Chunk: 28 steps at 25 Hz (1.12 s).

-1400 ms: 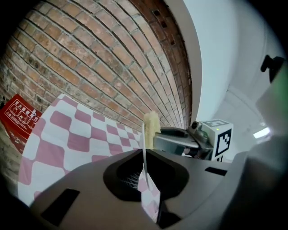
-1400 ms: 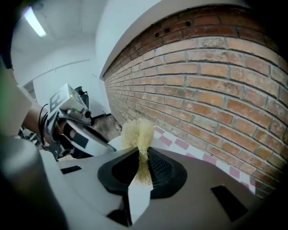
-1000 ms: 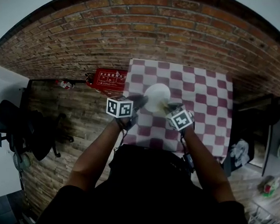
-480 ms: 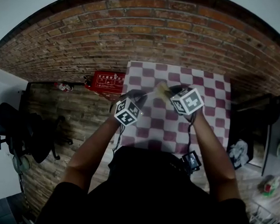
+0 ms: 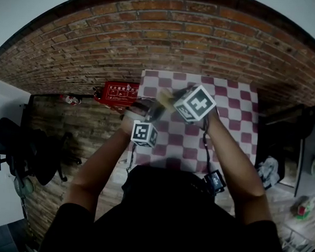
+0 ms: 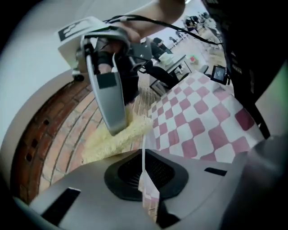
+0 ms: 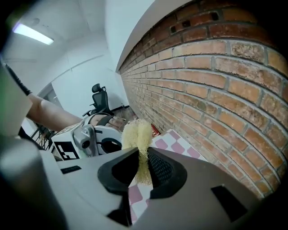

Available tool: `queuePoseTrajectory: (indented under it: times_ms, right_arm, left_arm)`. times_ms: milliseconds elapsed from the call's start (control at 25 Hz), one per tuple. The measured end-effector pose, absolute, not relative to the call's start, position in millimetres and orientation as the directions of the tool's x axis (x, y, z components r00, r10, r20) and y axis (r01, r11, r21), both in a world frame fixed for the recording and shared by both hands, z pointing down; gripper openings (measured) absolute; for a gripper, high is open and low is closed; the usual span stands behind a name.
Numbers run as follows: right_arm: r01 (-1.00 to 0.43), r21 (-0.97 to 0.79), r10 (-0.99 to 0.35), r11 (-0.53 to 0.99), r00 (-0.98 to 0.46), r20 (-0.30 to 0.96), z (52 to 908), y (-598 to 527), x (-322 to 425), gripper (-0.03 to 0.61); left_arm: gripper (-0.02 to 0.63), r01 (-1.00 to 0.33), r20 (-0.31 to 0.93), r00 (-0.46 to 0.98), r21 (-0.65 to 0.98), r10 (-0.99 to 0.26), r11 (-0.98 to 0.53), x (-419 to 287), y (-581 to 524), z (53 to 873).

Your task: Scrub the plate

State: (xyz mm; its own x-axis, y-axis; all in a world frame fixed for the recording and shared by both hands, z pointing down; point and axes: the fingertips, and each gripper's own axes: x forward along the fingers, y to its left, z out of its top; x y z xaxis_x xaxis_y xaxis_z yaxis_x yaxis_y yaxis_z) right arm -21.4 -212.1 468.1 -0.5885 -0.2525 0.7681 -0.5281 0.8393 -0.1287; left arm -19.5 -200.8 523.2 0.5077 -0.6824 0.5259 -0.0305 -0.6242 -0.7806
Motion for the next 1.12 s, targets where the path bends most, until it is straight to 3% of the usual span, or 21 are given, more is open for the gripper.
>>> queuePoseTrajectory:
  times_ms: [280, 480, 800, 1120]
  right_arm:
    - [-0.489, -0.217, -0.100, 0.845, -0.542, 0.834, 504.8, -180.6, 3.0, 0.054]
    - [-0.508, -0.264, -0.021, 0.820, -0.487, 0.873, 540.1, -172.9, 35.9, 0.054]
    - [-0.533, -0.267, 0.023, 0.803, -0.420, 0.907, 562.1, -193.6, 59.2, 0.054]
    - [-0.468, -0.267, 0.031, 0.843, -0.453, 0.891, 540.4, -208.6, 33.7, 0.053]
  left_arm:
    - [0.015, 0.188, 0.512, 0.578, -0.841, -0.636, -0.507, -18.8, -167.7, 516.5]
    - [0.015, 0.265, 0.510, 0.613, -0.853, -0.604, -0.450, -19.5, -147.9, 515.9]
    - [0.017, 0.268, 0.446, 0.695, -0.889, -0.564, -0.372, 0.1, -124.8, 486.6]
    - [0.018, 0.247, 0.381, 0.776, -0.917, -0.503, -0.314, 27.7, -99.7, 461.5]
